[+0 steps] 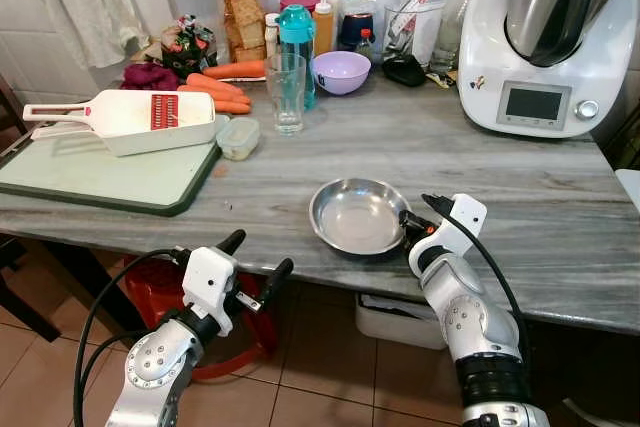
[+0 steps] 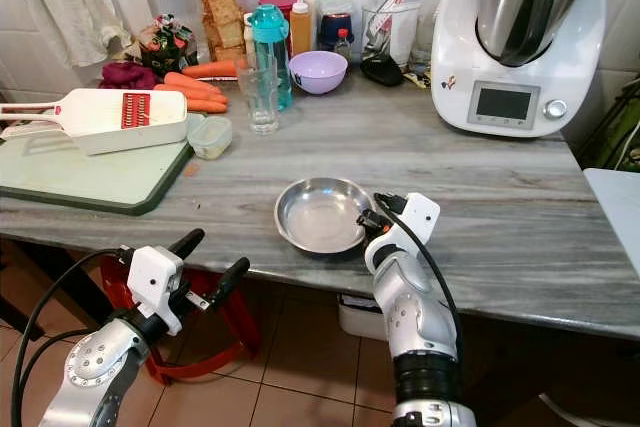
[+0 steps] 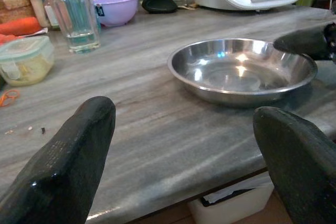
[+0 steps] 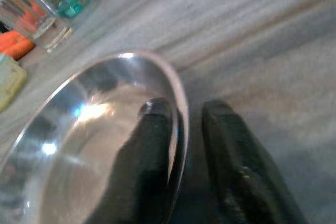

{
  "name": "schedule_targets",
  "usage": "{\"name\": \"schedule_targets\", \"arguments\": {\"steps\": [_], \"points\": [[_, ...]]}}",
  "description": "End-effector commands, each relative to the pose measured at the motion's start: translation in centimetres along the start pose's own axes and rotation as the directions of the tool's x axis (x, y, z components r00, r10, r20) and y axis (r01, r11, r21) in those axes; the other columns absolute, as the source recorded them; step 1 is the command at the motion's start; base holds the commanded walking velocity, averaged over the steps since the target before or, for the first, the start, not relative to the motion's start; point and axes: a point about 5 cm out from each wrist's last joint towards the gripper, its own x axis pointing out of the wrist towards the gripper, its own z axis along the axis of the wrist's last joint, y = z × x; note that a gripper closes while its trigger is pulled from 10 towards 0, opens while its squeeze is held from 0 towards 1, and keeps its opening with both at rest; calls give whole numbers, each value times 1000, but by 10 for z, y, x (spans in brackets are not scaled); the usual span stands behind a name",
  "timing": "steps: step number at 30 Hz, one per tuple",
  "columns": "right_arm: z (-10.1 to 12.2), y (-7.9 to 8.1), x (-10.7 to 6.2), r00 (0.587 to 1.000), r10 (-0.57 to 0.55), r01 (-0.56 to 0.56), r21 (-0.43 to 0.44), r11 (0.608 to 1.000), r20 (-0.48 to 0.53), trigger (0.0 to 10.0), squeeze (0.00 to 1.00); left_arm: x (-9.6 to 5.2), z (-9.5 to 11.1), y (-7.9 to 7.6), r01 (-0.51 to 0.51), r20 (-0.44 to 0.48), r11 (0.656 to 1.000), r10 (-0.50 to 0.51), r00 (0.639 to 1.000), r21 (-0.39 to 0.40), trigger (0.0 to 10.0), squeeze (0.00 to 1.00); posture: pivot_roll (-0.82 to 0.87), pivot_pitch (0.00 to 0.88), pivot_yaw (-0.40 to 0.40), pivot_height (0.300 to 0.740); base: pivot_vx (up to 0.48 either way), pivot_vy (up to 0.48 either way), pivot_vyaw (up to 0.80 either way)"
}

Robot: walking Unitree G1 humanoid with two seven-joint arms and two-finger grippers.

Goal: Setting the table

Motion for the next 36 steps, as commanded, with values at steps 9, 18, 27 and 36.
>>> {"name": "schedule_targets", "arguments": {"steps": [9, 18, 27, 36], "points": [[12, 4, 1, 997, 37, -34, -34, 999, 74, 10000, 1000, 1, 3, -2, 12, 6, 1000, -12, 1000, 18, 10000, 0, 52, 0, 11, 740, 0, 0, 0], [44, 10, -21, 938, 129, -24, -309, 951, 323, 10000, 1000, 0, 5, -3, 11, 10, 1000, -11, 1000, 18, 10000, 0, 46, 0, 14, 740, 0, 0, 0], [36, 3, -44, 915, 172, -10, -405, 914, 366, 10000, 1000, 1, 6, -4, 22, 12, 1000, -22, 1000, 19, 10000, 0, 39, 0, 19, 740, 0, 0, 0], [27, -14, -68, 913, 156, 60, -503, 862, 376, 10000, 1000, 1, 6, -6, 16, 13, 1000, -16, 1000, 0, 10000, 0, 30, 0, 26, 740, 0, 0, 0]]}}
